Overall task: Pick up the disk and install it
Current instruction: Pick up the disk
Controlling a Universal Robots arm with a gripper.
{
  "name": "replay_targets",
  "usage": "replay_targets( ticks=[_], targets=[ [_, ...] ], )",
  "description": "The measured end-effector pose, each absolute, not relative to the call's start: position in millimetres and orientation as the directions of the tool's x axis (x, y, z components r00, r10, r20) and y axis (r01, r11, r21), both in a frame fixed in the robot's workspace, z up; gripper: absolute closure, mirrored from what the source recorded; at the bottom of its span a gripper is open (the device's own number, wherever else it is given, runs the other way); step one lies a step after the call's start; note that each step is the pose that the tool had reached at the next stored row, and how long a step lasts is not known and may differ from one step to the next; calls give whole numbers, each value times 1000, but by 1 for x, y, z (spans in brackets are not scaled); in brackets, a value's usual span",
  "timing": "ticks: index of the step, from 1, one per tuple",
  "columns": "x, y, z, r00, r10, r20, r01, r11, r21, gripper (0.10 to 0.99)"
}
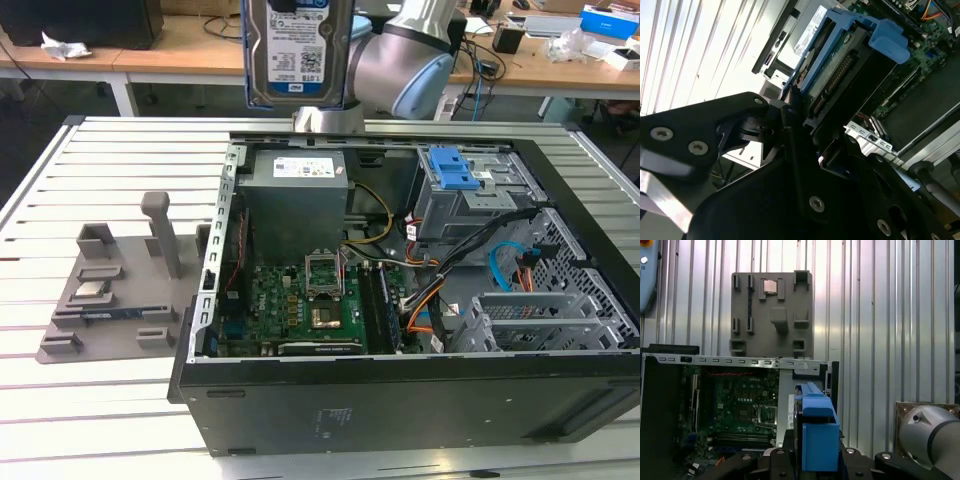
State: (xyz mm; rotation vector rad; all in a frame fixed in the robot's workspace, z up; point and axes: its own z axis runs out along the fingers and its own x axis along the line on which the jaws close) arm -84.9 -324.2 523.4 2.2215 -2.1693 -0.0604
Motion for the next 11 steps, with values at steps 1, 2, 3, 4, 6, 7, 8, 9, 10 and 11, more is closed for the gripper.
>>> replay_targets(
  ticks=[1, 2, 3, 4, 6, 7, 8, 9, 10, 11],
  targets=[
    [-82, -324, 523, 24, -1000, -3, -998, -24, 53, 718],
    [-78, -324, 523, 24, -1000, -3, -998, -24, 53, 718],
    [-73, -324, 523, 24, -1000, -3, -998, -24, 53, 718],
    [-70, -324, 523, 24, -1000, -3, -998, -24, 53, 718],
    [-64, -324, 523, 24, -1000, -3, -998, -24, 53, 718],
    [-59, -324, 523, 24, -1000, -3, -998, -24, 53, 718],
    [-57, -324, 523, 24, -1000, -3, -998, -24, 53, 718],
    [-53, -324, 523, 24, -1000, -3, -998, -24, 53, 718],
    [-50, -324, 523, 24, -1000, -3, -998, -24, 53, 718],
    [-47, -324, 523, 24, -1000, -3, -998, -24, 53, 718]
  ],
)
